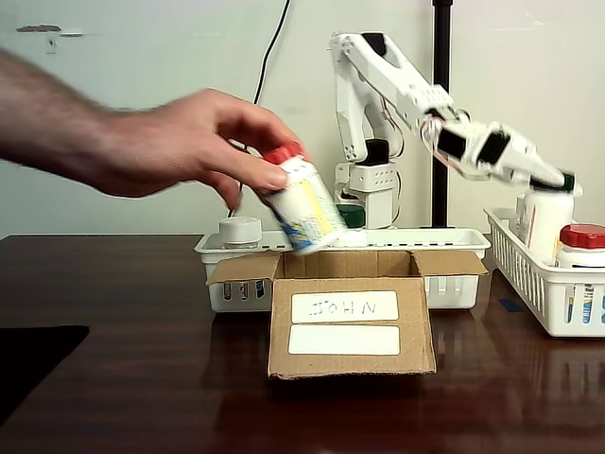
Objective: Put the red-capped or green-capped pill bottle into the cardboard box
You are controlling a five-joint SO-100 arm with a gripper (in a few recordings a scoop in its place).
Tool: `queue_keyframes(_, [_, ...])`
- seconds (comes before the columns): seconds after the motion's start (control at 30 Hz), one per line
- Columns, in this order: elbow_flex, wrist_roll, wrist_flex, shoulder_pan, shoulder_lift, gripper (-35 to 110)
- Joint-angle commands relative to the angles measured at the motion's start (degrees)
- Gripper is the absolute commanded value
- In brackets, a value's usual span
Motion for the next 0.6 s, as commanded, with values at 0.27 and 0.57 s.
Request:
queue_keyframes(0.27, [-23.55,-0.70,31.29,6.06,23.99,3])
queue_keyframes(0.57, [-34.89,1.41,33.57,25.14,13.71,3])
